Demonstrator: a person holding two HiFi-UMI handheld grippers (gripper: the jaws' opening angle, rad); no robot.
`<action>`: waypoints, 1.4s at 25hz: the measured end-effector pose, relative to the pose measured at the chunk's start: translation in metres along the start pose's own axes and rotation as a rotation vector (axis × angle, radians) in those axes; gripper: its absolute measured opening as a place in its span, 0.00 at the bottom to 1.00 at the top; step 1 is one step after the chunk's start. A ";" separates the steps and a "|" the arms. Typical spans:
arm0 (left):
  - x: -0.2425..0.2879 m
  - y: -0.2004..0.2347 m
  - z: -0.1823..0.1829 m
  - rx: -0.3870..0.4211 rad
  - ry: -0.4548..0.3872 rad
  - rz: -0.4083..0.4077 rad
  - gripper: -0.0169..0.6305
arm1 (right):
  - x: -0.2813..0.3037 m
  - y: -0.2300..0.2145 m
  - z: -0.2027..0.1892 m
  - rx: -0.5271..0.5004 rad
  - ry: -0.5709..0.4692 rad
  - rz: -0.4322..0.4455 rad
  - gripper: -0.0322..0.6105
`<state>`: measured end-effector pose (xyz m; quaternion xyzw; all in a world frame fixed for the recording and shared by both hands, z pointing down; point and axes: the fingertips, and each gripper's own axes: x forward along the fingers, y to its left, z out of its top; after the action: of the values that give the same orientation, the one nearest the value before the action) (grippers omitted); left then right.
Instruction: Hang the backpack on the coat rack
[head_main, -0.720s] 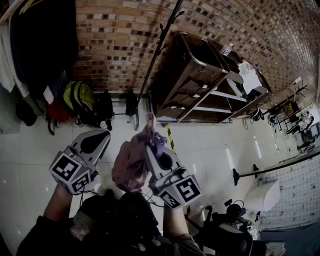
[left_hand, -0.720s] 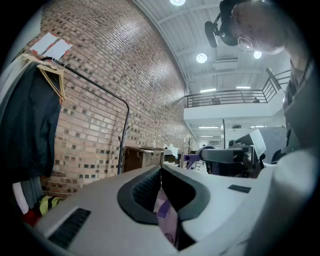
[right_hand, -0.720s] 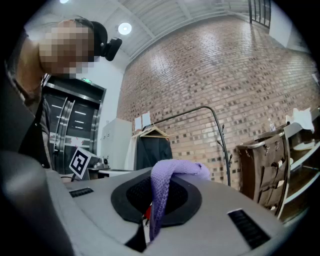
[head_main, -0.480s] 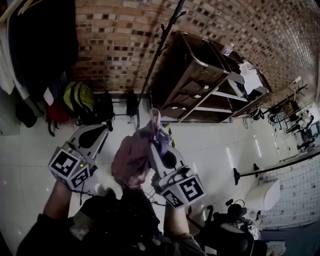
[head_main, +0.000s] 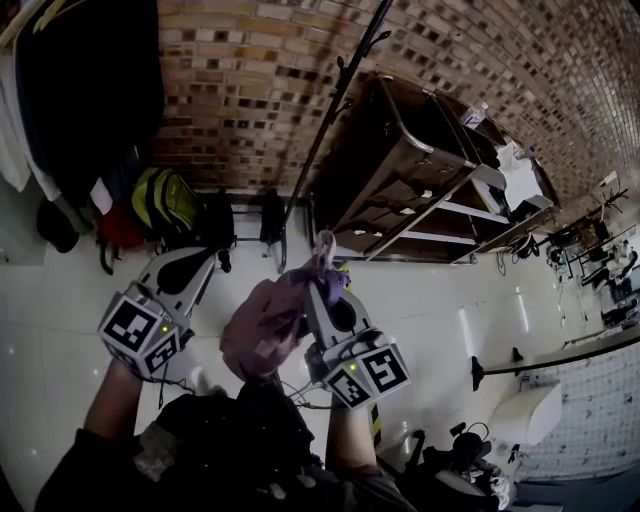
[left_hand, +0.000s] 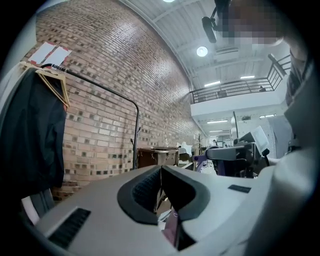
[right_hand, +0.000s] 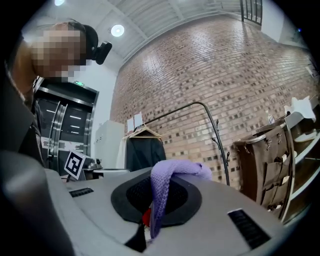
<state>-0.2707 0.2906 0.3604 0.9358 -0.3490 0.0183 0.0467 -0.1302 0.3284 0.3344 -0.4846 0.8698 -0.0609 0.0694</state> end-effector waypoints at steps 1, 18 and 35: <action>0.008 0.005 -0.001 -0.007 0.002 0.010 0.09 | 0.007 -0.010 -0.002 0.007 0.006 0.004 0.06; 0.216 0.054 0.018 -0.026 0.020 0.101 0.09 | 0.095 -0.203 0.009 0.030 0.106 0.112 0.06; 0.338 0.081 0.007 -0.010 0.044 0.183 0.09 | 0.131 -0.317 0.002 0.007 0.169 0.204 0.06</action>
<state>-0.0683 0.0084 0.3817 0.8992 -0.4318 0.0415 0.0569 0.0666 0.0515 0.3796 -0.3865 0.9171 -0.0974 0.0034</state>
